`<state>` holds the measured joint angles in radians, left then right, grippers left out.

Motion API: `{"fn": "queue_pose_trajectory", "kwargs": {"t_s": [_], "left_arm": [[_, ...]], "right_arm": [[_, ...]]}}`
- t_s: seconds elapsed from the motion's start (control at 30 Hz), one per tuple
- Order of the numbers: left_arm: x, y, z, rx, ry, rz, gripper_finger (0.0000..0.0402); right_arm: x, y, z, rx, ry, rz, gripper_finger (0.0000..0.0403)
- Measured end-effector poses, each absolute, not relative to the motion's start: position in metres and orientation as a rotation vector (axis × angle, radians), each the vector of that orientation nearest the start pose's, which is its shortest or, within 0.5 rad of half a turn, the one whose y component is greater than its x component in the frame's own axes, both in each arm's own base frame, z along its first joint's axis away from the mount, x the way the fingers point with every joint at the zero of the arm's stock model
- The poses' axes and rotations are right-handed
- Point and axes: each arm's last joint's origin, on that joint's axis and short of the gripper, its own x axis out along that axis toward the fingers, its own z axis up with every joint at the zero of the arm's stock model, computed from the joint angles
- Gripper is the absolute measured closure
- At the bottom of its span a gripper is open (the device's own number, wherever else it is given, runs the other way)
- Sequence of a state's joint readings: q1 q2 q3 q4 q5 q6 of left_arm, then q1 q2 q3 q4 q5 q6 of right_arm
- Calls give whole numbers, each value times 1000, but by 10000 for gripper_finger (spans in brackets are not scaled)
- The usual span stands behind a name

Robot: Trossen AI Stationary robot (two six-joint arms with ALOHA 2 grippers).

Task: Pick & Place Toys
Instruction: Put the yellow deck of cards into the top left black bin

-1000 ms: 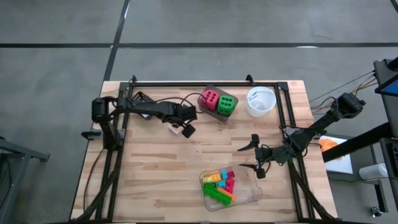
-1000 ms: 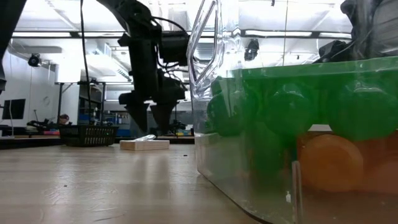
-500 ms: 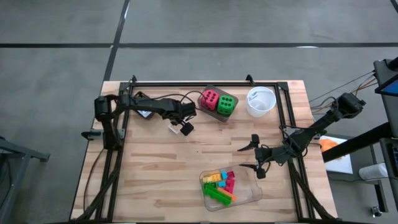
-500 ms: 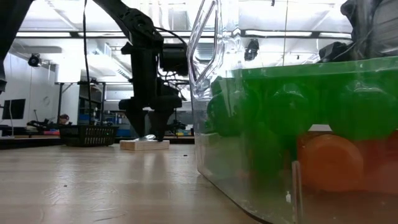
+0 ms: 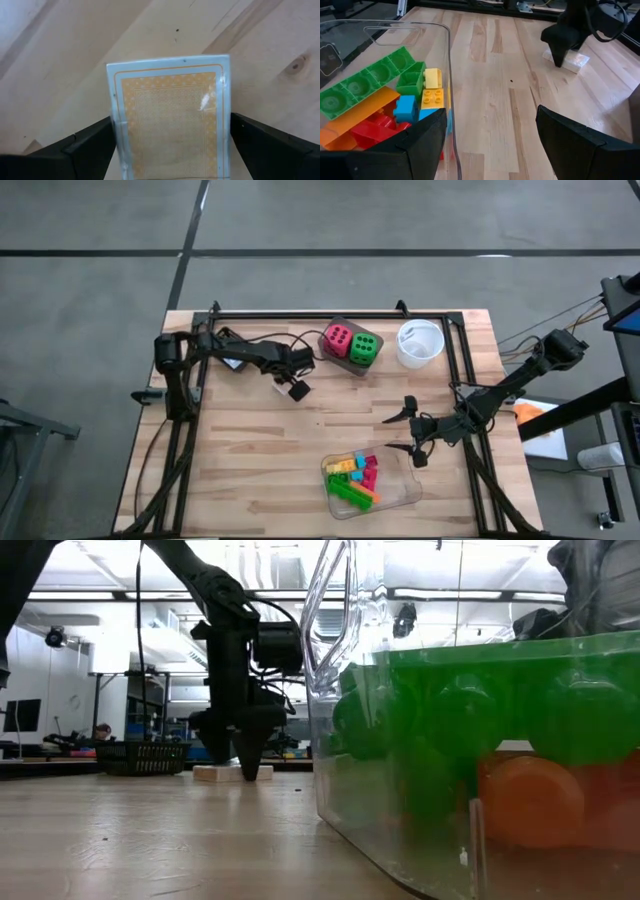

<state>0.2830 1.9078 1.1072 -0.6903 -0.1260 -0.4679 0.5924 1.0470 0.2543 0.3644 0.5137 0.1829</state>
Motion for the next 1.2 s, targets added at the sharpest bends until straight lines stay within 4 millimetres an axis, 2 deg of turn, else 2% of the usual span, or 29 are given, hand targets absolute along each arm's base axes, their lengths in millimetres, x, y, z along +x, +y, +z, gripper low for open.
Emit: {"fn": "queue_pose_trajectory", "kwargs": {"t_s": [0.13, 0.43, 0.7, 1.07, 1.2], "left_arm": [[315, 93, 124, -439, 1379, 726, 19], [317, 88, 124, -368, 1391, 650, 26], [318, 85, 124, -372, 1394, 623, 109], [315, 83, 137, -380, 1367, 549, 109], [316, 80, 142, -394, 1295, 521, 109]], "right_arm": [[163, 93, 161, -43, 370, 43, 102], [163, 93, 161, -43, 370, 44, 102], [163, 93, 161, -43, 369, 43, 102], [163, 93, 161, -43, 369, 44, 102], [163, 93, 161, -43, 369, 43, 102]]}}
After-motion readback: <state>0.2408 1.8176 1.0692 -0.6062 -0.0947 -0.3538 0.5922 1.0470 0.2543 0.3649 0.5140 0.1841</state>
